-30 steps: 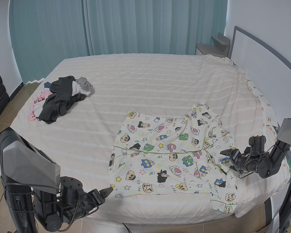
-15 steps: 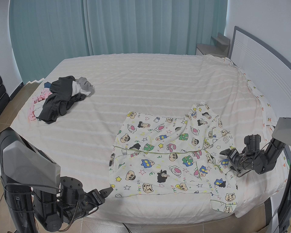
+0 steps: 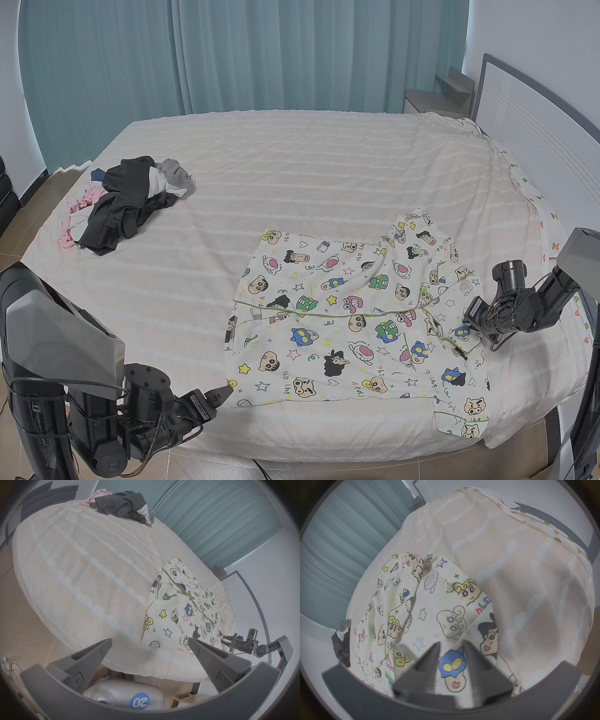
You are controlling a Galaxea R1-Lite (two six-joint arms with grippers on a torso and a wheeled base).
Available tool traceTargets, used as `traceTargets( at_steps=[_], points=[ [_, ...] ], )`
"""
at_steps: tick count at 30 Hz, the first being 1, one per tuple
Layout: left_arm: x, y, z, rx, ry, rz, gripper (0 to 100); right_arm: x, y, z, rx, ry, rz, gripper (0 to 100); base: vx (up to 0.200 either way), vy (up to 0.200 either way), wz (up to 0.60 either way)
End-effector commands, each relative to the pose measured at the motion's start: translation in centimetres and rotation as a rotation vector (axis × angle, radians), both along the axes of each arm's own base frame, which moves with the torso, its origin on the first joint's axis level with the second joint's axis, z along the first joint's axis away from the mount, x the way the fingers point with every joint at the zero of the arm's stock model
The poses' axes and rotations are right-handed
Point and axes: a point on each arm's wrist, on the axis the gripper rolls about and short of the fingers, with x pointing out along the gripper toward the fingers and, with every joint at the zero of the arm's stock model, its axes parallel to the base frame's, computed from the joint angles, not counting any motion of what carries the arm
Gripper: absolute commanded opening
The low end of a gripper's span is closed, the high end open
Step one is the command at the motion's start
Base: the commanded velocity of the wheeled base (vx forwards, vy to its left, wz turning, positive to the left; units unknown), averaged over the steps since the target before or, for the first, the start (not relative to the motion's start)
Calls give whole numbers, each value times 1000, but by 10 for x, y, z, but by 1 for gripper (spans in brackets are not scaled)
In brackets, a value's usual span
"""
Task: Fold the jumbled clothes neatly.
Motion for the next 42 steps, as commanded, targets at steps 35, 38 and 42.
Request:
traceTargets(
  at_steps=[35,38,42],
  points=[
    [-2,1,1,-2,-2,1,100,-69,14,14,86,-16,50,100,0,0,0],
    [-3,1,1,0,-1,1,100,-67,14,5,142,-33,-10,100,0,0,0],
    [-2,1,1,-1,-2,1,100,-69,13,-8,170,-49,-40,100,0,0,0]
  ],
)
